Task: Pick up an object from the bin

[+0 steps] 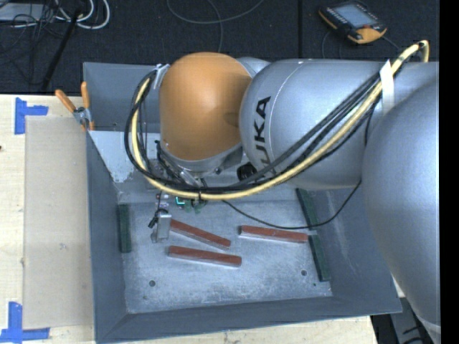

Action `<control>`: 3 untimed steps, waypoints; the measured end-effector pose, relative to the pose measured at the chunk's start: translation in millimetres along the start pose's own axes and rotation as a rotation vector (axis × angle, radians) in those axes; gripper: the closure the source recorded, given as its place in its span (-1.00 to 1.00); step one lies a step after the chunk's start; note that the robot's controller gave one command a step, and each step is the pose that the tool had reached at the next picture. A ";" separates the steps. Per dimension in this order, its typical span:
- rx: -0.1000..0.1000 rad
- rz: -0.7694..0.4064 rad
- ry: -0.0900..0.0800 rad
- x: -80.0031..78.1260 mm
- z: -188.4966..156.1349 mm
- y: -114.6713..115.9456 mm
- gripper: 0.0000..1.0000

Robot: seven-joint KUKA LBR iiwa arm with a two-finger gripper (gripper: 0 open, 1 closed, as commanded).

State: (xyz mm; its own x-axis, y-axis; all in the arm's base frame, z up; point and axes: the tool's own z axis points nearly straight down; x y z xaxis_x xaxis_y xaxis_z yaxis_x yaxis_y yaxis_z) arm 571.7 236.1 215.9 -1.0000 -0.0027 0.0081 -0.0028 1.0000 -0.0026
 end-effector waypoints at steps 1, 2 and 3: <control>-0.001 0.002 -0.003 -0.6 -3.0 -0.4 -1.00; -0.002 -0.152 -0.005 -8.1 -25.0 -4.3 -1.00; -0.003 -0.278 -0.018 -23.2 6.0 -27.9 -1.00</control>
Offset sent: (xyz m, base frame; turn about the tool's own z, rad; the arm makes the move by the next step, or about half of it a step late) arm 0.0192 -0.0125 0.0537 -0.3227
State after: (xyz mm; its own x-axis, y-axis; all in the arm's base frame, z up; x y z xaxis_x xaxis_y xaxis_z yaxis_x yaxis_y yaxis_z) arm 595.0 208.2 209.8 -0.9608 -0.2771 -0.0097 -0.2771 0.9608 0.0000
